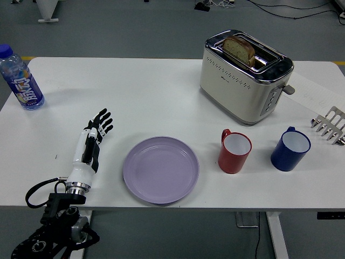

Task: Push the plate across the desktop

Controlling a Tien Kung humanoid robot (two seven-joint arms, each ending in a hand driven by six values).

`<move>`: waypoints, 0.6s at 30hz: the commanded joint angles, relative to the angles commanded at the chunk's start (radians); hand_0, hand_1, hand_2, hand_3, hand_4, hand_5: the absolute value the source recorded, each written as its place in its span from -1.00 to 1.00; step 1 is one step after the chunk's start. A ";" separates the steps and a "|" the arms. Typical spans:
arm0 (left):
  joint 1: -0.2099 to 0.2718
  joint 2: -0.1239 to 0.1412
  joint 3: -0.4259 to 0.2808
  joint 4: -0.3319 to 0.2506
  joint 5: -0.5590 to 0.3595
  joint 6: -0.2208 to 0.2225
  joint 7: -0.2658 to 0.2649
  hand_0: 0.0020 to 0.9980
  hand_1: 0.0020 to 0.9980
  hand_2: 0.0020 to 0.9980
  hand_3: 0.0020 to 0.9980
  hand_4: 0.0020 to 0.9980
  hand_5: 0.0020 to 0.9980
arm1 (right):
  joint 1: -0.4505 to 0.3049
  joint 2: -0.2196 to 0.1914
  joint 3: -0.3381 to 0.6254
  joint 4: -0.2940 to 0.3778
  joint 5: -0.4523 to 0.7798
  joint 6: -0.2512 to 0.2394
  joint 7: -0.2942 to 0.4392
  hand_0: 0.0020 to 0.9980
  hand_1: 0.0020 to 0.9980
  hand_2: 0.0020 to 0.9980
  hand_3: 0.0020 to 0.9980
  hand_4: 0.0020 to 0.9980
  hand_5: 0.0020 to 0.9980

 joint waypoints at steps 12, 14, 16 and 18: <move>0.015 0.111 -0.229 -0.017 0.054 -0.108 0.080 0.60 0.65 0.72 0.69 0.20 1.00 | 0.005 0.001 0.000 0.000 0.003 0.000 0.000 0.28 0.22 0.33 0.21 -0.62 -0.78; 0.017 0.121 -0.259 -0.017 0.053 -0.117 0.084 0.59 0.64 0.71 0.66 0.20 1.00 | 0.005 0.001 0.002 0.000 0.000 0.000 -0.001 0.28 0.22 0.33 0.21 -0.62 -0.78; 0.020 0.128 -0.292 -0.017 0.048 -0.124 0.087 0.59 0.64 0.71 0.66 0.20 1.00 | 0.005 0.001 0.002 0.000 0.001 0.000 -0.001 0.28 0.22 0.33 0.21 -0.62 -0.78; 0.024 0.134 -0.336 -0.011 0.042 -0.140 0.095 0.59 0.64 0.71 0.66 0.20 1.00 | 0.005 0.002 0.003 0.000 0.000 0.000 -0.002 0.28 0.22 0.33 0.21 -0.62 -0.78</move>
